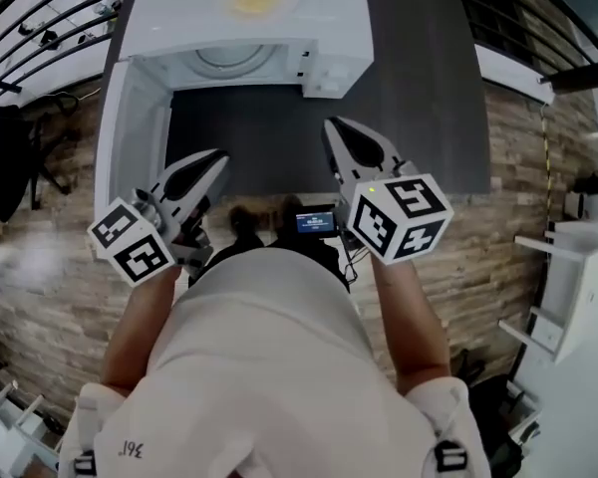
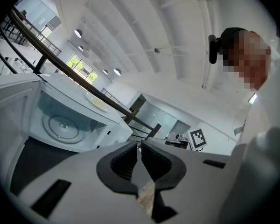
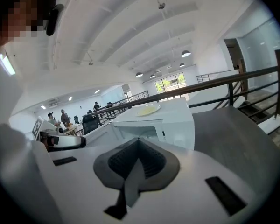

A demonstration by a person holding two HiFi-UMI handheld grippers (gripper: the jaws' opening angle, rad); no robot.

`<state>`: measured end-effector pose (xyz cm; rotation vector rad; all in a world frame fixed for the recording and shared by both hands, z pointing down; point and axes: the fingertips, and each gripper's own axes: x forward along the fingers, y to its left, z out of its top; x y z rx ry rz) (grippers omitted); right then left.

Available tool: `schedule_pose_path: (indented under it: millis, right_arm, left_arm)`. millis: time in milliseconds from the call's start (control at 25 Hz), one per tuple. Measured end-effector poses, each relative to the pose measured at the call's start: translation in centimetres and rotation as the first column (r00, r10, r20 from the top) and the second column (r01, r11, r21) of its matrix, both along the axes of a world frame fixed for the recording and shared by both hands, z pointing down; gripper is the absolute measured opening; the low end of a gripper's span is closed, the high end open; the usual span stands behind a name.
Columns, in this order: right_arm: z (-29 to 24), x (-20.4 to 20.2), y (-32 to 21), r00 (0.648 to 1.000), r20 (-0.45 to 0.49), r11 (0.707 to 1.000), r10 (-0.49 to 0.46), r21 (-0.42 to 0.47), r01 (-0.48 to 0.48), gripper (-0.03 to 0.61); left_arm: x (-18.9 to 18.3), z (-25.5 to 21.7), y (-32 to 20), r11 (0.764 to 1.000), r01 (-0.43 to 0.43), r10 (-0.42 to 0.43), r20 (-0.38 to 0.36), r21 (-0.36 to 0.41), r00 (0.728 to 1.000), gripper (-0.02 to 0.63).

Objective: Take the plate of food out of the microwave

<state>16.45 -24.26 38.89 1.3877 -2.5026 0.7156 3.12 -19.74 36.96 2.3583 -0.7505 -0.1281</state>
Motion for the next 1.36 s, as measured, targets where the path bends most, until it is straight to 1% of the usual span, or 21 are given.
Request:
schedule_pose_path:
  millis: [200,400,600,800,960,1360]
  right_arm:
    - [0.9,-0.4,1.3,0.999,-0.04,1.0,-0.023,0.013,0.024,0.002]
    - [1.5,-0.5,1.9,0.997,-0.076,0.999,-0.027,0.016,0.029,0.0]
    - [1.4,-0.4,1.6,0.998,-0.063,1.0,-0.012,0.02,0.014,0.0]
    - [1.1,-0.6,1.3,0.998,-0.068,0.999,-0.013,0.032,0.016,0.0]
    - [1.1,-0.9,1.2,0.997,-0.072,0.999,-0.02,0.033,0.022,0.0]
    - [1.1,-1.3,1.3,0.996,-0.08,0.999,-0.029,0.028,0.031,0.0]
  left_arm:
    - [1.0,1.5,1.4,0.999,-0.045,0.045,-0.002,-0.015,0.999,0.031]
    - [1.5,1.6,1.9,0.997,-0.078,0.078,-0.012,0.0,0.997,0.031]
    - [1.7,1.2,2.1,0.995,-0.099,0.099,-0.02,0.027,0.995,0.031]
    - [1.5,1.0,2.1,0.994,-0.105,0.107,-0.039,0.033,0.994,0.031]
    - [1.5,1.0,2.1,0.993,-0.11,0.111,-0.034,0.037,0.993,0.031]
    - [0.8,1.5,1.9,0.996,-0.089,0.089,-0.035,0.005,0.995,0.031]
